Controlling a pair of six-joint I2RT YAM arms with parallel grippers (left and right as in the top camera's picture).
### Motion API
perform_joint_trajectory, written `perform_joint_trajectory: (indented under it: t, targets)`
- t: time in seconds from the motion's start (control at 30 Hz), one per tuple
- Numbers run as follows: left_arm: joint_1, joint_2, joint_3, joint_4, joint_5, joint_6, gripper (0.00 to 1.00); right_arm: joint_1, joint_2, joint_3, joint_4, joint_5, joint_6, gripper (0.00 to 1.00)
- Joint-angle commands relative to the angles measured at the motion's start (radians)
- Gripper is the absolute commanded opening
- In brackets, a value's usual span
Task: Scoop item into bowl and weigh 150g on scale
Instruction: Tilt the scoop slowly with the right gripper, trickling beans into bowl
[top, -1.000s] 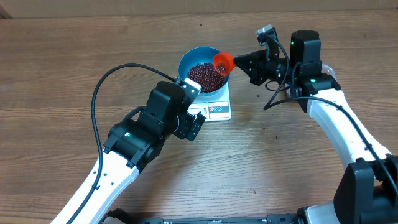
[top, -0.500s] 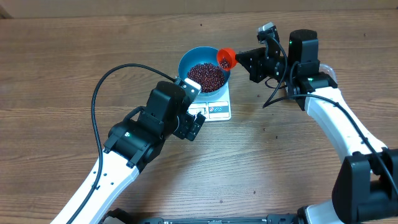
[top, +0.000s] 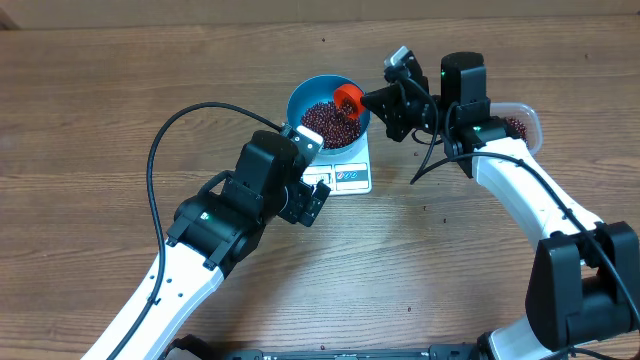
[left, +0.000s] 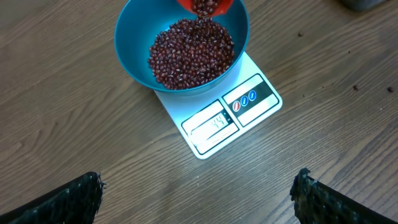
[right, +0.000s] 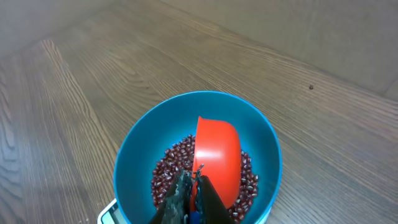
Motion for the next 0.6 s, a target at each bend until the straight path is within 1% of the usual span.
perform_joint_trajectory:
  t: [0.0,0.13,0.27,0.37,0.5,0.57]
  targets:
    - [0.004,-0.009,-0.003,0.004,0.012,-0.013,1.0,0.0,-0.002,0.016,0.013,0.009,-0.032,0.04]
    - [0.004,-0.009,-0.003,0.004,0.012,-0.013,1.0,0.0,-0.002,0.016,0.019,0.008,-0.129,0.04]
    - [0.004,-0.009,-0.003,0.004,0.012,-0.013,1.0,0.006,-0.002,0.016,0.007,0.001,-0.126,0.04]
    - [0.004,-0.009,-0.003,0.004,0.012,-0.013,1.0,0.006,-0.002,0.016,0.023,0.052,-0.132,0.04]
    - [0.004,-0.009,-0.003,0.004,0.012,-0.013,1.0,0.013,-0.002,0.016,0.027,-0.005,-0.114,0.04]
    - [0.004,-0.009,-0.003,0.004,0.012,-0.013,1.0,0.017,-0.002,0.016,0.021,0.024,-0.125,0.04]
